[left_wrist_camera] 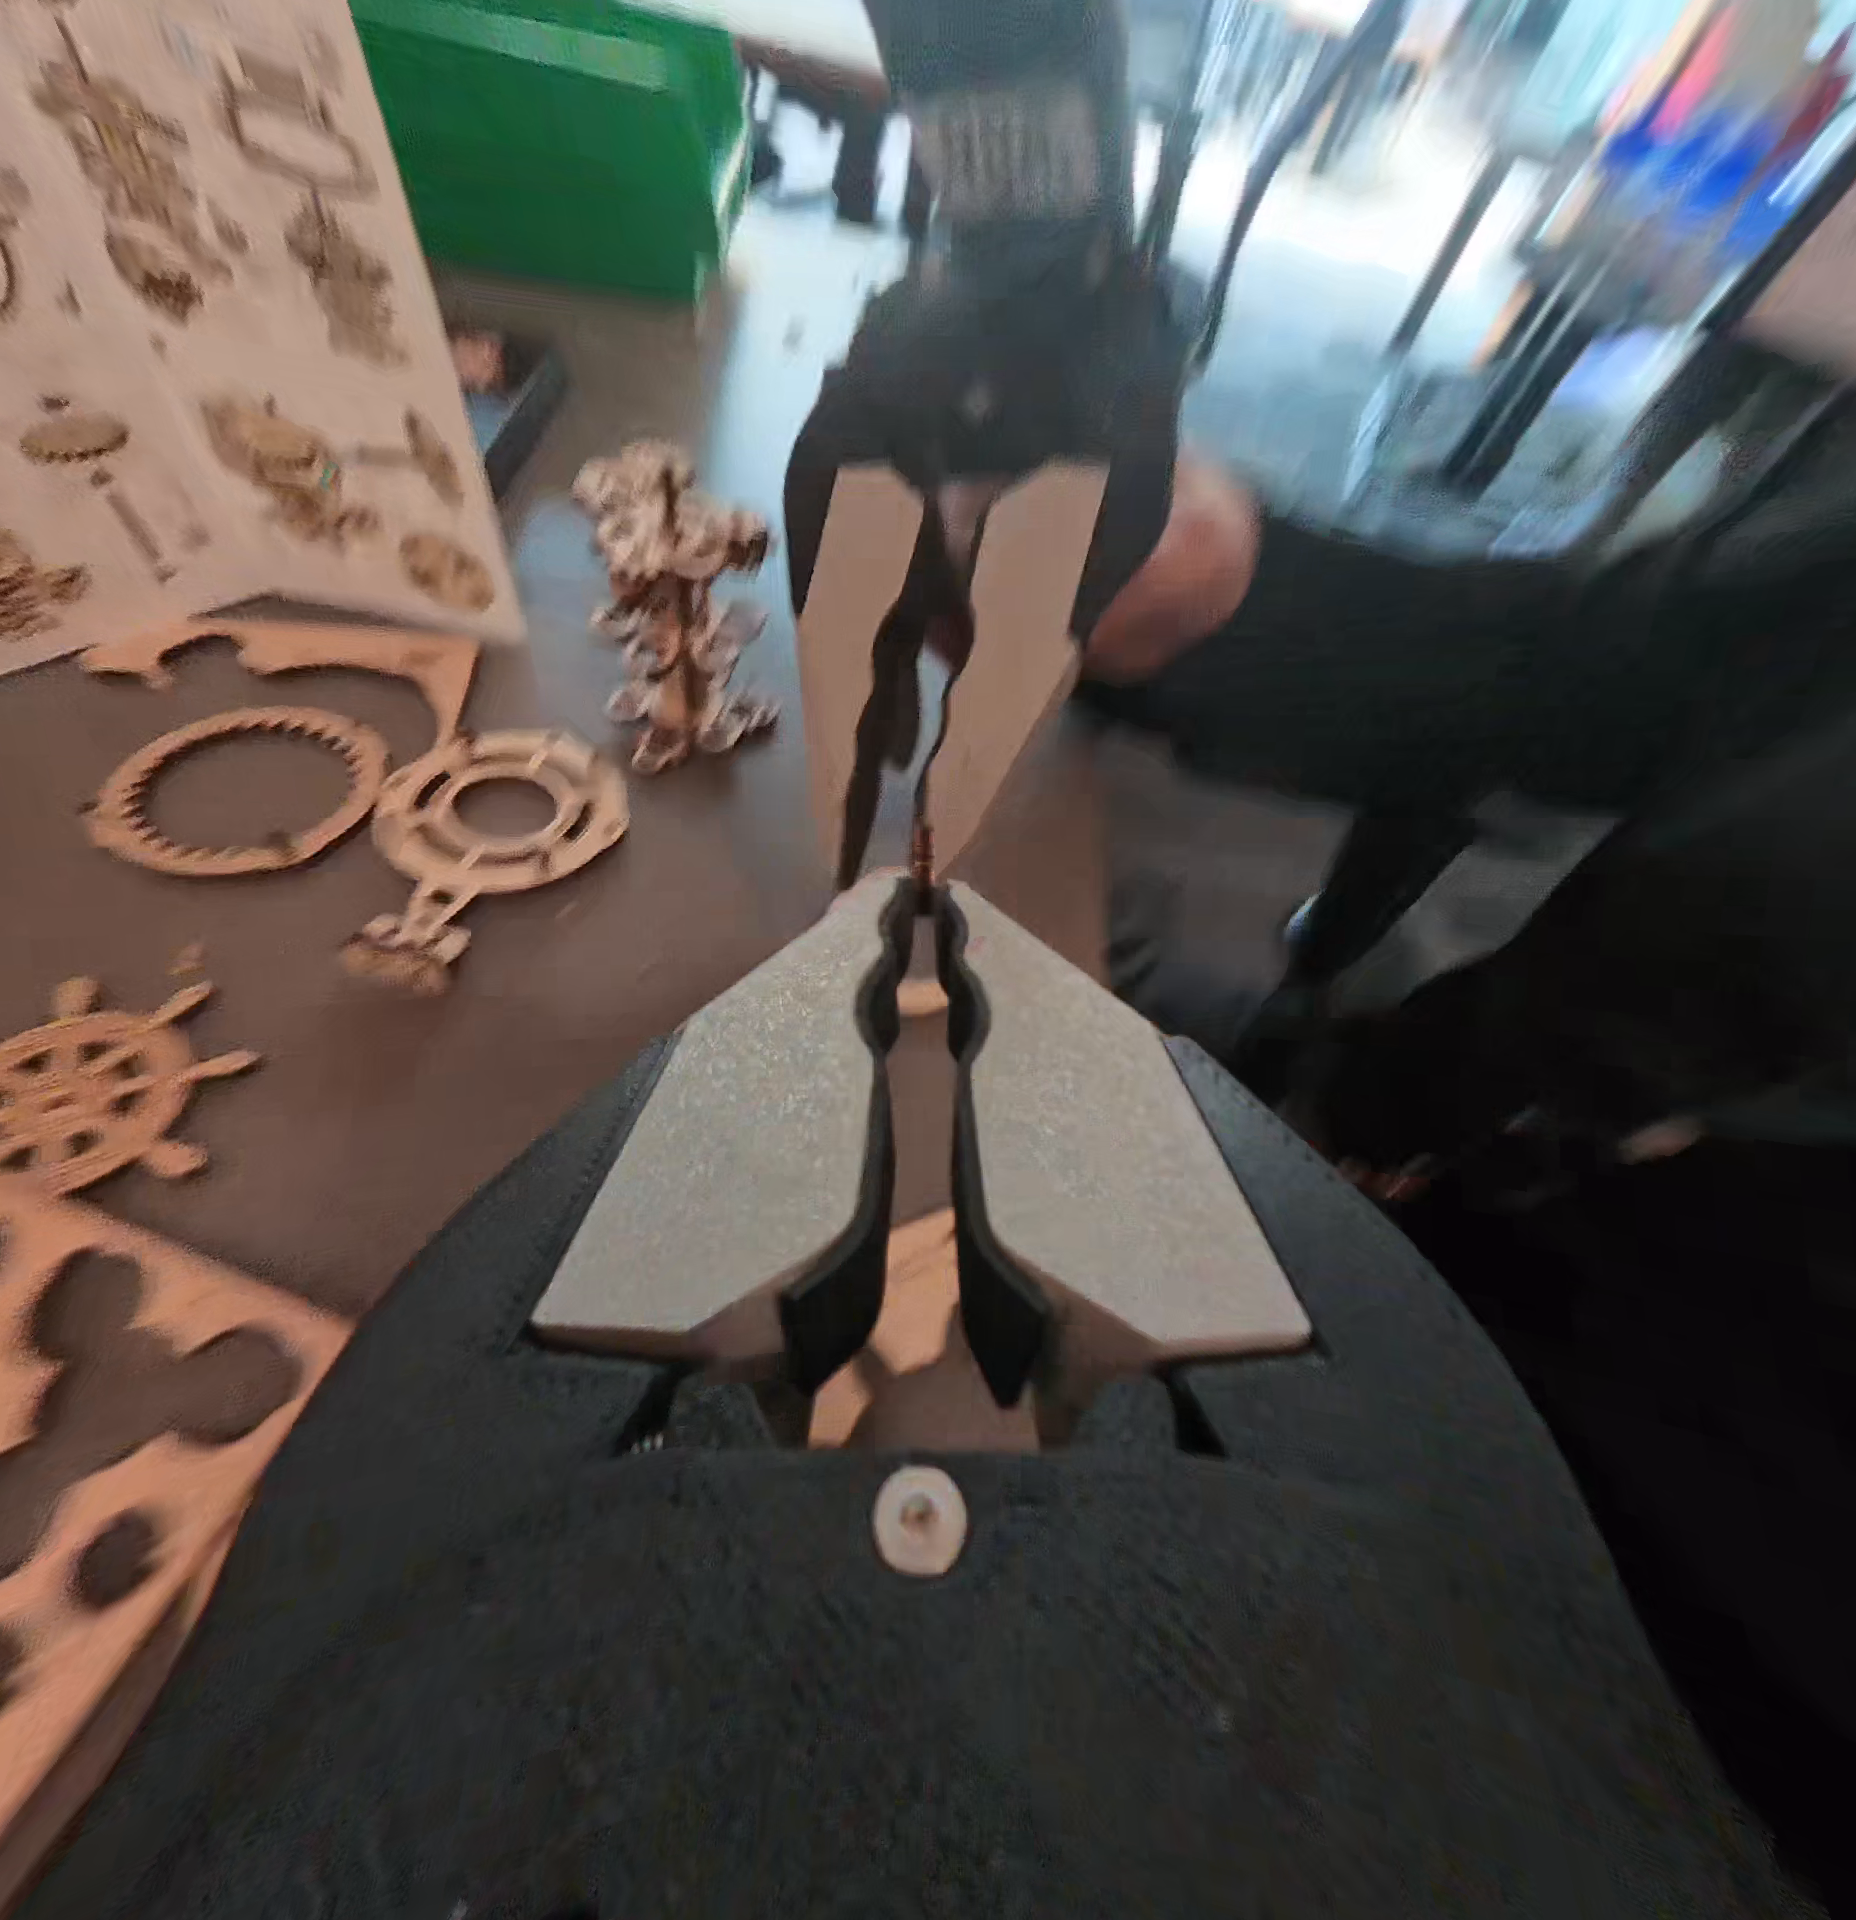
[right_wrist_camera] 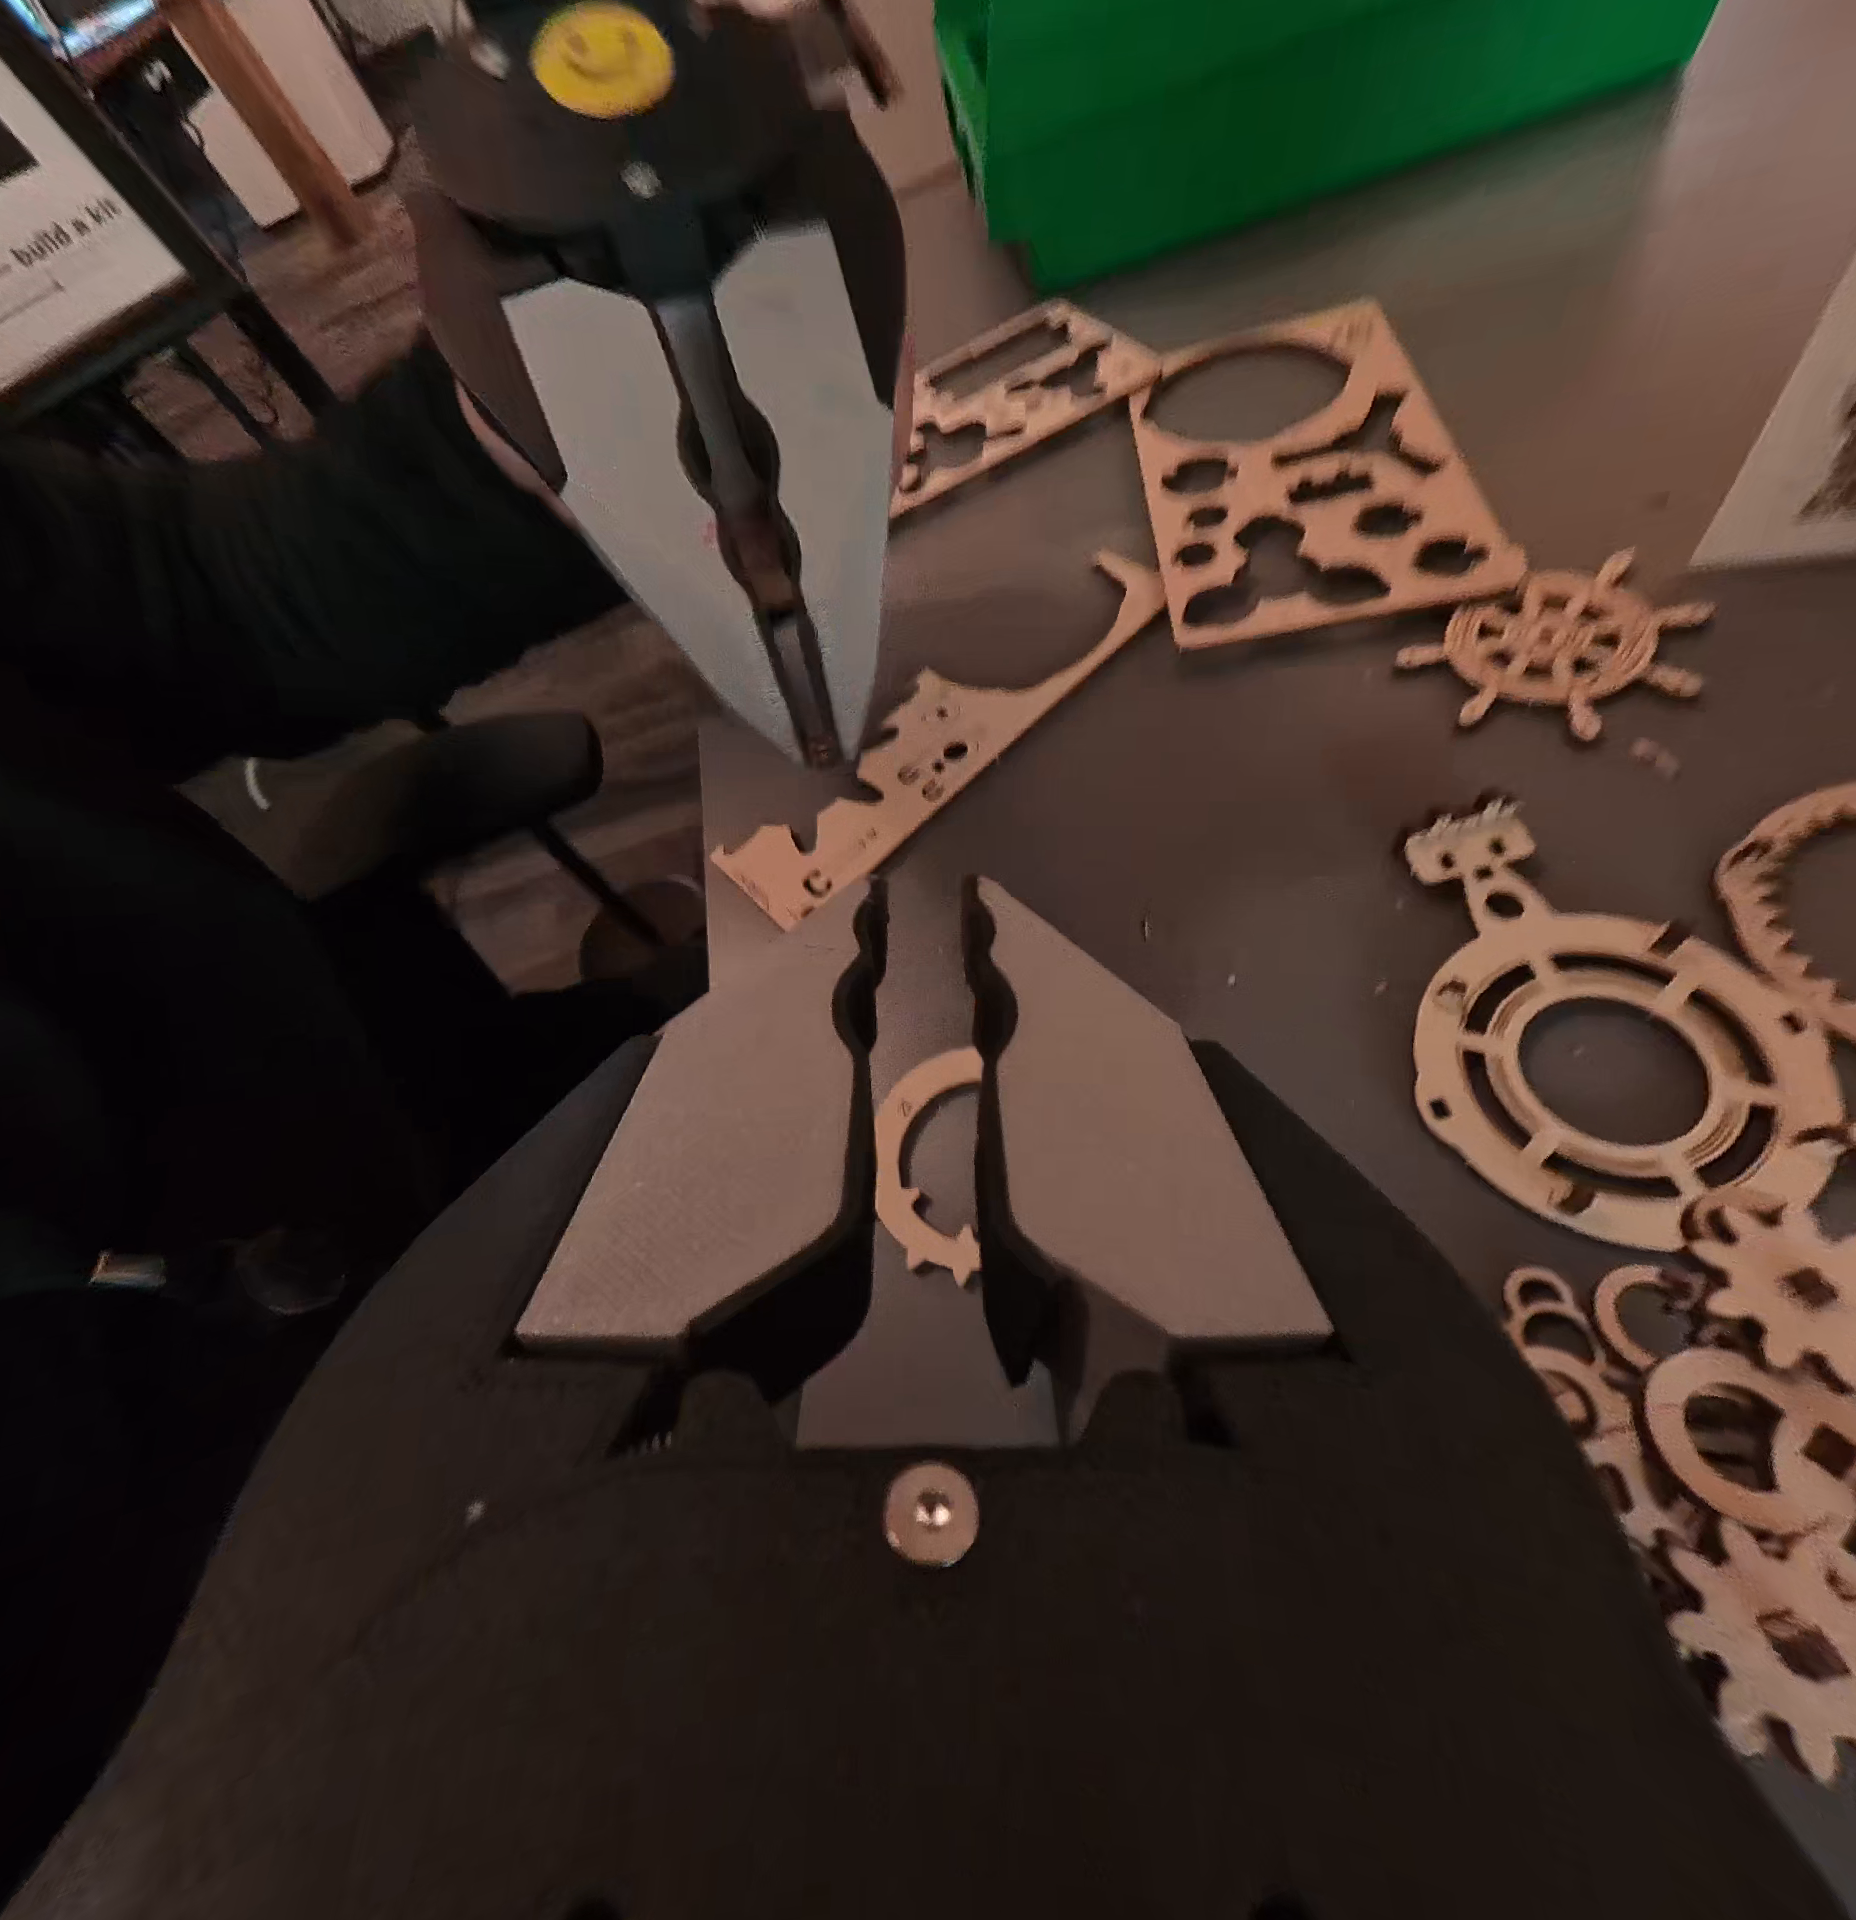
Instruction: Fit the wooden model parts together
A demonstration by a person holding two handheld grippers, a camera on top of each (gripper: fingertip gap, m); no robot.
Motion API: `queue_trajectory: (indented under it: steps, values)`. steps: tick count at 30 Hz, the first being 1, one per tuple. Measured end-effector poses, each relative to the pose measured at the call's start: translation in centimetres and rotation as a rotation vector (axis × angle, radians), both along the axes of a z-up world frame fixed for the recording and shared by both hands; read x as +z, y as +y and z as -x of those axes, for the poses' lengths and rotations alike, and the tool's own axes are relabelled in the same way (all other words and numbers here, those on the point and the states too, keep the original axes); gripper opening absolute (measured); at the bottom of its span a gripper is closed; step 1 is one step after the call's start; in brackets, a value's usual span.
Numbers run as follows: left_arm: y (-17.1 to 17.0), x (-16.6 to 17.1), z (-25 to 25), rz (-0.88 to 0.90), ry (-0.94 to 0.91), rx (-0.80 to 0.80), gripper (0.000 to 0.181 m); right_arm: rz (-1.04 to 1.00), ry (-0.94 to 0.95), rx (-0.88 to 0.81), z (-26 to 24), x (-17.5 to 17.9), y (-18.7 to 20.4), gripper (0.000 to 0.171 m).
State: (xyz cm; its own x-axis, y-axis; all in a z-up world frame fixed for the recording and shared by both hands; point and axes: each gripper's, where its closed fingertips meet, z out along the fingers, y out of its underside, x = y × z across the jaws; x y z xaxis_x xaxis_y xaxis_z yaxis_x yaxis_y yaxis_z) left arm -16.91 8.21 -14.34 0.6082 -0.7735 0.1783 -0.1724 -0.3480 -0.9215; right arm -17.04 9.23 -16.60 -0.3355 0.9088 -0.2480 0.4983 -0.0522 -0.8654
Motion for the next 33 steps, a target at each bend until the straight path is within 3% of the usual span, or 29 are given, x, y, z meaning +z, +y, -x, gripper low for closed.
queue_trajectory:
  steps: [2,6,9,15,20,28,33]
  values:
    - [-0.1,1.4,-0.7,0.017,-0.155,-0.002,0.0,-0.017,0.037,0.001,0.0,1.2,-0.6,0.009]
    - [-0.6,2.7,-1.2,-0.027,-0.244,-0.027,0.0,0.054,0.108,0.048,-0.5,3.8,-2.1,0.011]
    - [-0.6,4.6,-0.9,-0.219,-0.24,-0.011,0.0,0.156,0.137,0.139,-1.3,5.1,-3.7,0.011]
    - [-0.5,4.9,-0.6,-0.681,0.218,0.123,0.0,0.315,0.168,0.122,-1.7,6.9,-3.1,0.011]
    - [-0.3,5.4,-0.5,-1.043,0.736,0.217,0.0,0.364,0.106,0.092,-2.0,6.4,-2.4,0.014]
    - [0.5,4.2,-0.9,-1.193,1.126,0.199,0.0,0.106,0.136,-0.018,-1.0,6.2,-1.9,0.011]
    - [0.7,3.5,-0.8,-1.196,1.206,0.189,0.001,-0.021,0.11,-0.089,-0.5,5.0,-1.1,0.003]
